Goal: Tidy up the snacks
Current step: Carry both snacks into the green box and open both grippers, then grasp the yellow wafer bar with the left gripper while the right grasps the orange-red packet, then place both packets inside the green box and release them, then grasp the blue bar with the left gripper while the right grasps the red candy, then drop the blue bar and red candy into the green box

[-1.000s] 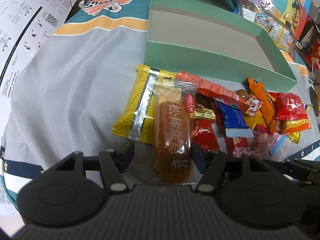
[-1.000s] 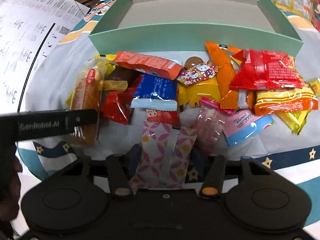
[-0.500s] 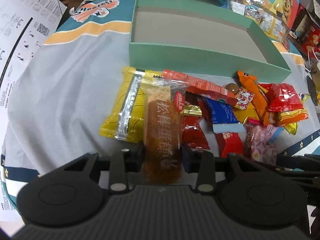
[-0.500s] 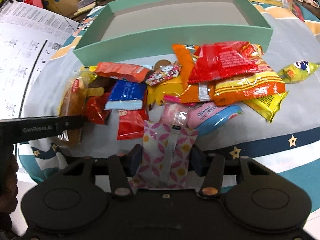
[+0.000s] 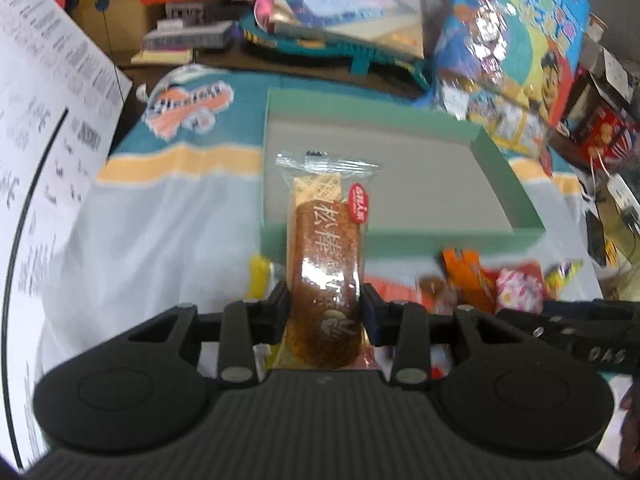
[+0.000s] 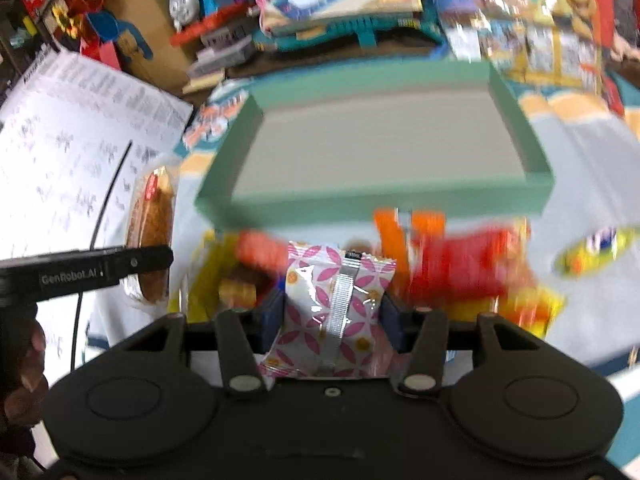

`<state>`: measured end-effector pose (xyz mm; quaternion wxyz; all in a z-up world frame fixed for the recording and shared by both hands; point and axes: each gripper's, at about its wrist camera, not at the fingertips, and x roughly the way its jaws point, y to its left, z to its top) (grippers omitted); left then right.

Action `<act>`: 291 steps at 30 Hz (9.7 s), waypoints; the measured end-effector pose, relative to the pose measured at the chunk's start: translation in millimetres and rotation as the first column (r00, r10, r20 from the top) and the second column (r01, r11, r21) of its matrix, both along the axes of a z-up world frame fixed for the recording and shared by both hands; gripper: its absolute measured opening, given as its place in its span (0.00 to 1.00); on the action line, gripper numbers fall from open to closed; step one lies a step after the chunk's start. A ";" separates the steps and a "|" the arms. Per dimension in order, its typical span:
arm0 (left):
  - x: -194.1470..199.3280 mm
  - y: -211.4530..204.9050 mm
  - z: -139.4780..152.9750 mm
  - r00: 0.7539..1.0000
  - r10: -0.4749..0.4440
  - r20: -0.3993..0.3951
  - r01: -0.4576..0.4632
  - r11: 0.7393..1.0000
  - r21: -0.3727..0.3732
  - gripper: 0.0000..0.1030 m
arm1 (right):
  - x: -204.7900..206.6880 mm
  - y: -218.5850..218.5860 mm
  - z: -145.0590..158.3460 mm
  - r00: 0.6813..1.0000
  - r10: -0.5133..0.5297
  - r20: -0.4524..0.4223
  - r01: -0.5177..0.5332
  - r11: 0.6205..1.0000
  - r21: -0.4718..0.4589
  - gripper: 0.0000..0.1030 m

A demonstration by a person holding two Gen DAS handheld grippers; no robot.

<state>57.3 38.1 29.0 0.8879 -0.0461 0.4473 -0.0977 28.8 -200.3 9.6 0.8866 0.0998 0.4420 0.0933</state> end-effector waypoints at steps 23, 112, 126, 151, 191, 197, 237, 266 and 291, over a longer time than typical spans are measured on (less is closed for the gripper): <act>215.5 -40.6 -42.5 0.999 0.015 -0.029 -0.011 0.992 0.122 0.41 | 257.8 5.3 -29.2 1.000 -0.008 -0.021 0.007 0.998 -0.068 0.56; 34.7 27.5 -98.7 0.996 0.018 -0.089 -0.008 0.994 0.107 0.48 | 67.4 111.0 -81.3 0.900 0.403 -0.164 -0.424 0.898 -0.117 0.33; 6.0 28.3 -50.0 0.999 0.036 -0.014 -0.036 0.998 0.048 0.48 | 40.2 82.9 -35.7 0.931 0.357 -0.076 -0.360 0.933 -0.022 0.33; 143.0 -41.7 -23.6 1.000 -0.006 0.019 0.005 0.998 0.055 0.48 | 132.5 -24.2 -21.1 0.999 -0.042 -0.034 0.045 0.993 0.113 0.33; 46.9 -53.2 -8.9 0.998 -0.047 0.029 0.042 0.987 0.157 1.00 | 20.6 -33.9 18.0 0.991 -0.086 0.103 0.077 0.993 0.084 1.00; 18.0 -52.0 -30.8 0.997 -0.075 -0.021 0.078 0.983 0.167 1.00 | -1.7 -32.4 3.2 0.995 -0.080 0.055 0.075 0.992 0.097 1.00; 15.9 -6.1 -100.5 0.980 -0.137 -0.147 0.141 0.990 0.018 0.32 | -16.1 58.7 -87.5 0.977 0.169 -0.130 -0.180 0.980 -0.084 0.49; -3.9 -28.7 -65.7 0.993 -0.091 -0.072 0.099 0.988 0.120 0.13 | -34.9 11.2 -58.2 0.997 0.066 -0.025 -0.066 0.997 0.034 0.32; 112.5 -79.9 -13.7 0.994 -0.102 0.037 0.099 0.994 0.054 0.13 | 88.7 -73.8 -16.8 0.986 -0.165 0.021 0.163 0.984 0.074 0.32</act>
